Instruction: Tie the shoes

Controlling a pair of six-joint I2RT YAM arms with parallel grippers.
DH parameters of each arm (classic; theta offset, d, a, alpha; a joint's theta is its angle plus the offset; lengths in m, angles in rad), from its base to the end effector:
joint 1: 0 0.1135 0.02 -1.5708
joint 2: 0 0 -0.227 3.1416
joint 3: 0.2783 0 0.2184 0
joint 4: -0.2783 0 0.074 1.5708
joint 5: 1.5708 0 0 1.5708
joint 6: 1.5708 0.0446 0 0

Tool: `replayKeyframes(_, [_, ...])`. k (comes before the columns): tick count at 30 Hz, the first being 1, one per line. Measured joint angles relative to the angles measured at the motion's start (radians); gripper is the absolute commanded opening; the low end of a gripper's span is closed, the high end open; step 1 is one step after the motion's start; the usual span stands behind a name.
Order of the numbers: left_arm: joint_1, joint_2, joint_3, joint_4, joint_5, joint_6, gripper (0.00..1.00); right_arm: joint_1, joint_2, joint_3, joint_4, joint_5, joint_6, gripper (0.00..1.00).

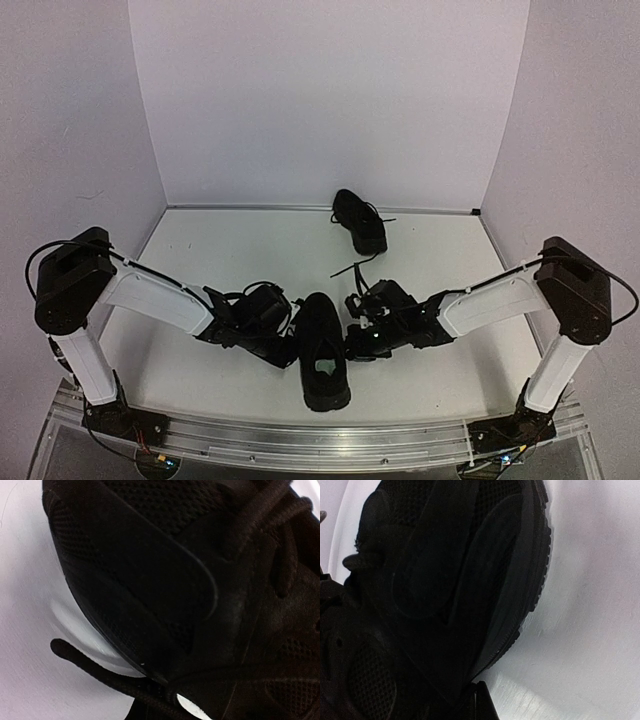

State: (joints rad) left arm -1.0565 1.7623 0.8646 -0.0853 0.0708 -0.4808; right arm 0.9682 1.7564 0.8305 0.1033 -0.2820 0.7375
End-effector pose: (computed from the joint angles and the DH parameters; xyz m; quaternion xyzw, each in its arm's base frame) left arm 0.1481 -0.2686 0.1110 0.2814 0.9143 -0.2256 0.1846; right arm 0.1686 0.2670 0.1192 -0.1571 0.9096 0.3586 0.1395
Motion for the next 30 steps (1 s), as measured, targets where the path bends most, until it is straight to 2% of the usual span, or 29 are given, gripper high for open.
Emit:
replayKeyframes(9, [0.025,0.041,0.061,-0.021,-0.037,0.007,0.0,-0.059,0.053,0.066,-0.016,-0.023,-0.023,0.0])
replayKeyframes(22, [0.089,0.042,0.065,-0.027,-0.03,0.02,0.0,-0.052,0.072,0.079,0.022,-0.069,-0.007,0.0])
replayKeyframes(30, [0.094,0.026,0.069,-0.024,-0.024,0.018,0.0,-0.06,-0.023,-0.004,0.038,-0.068,0.003,0.0])
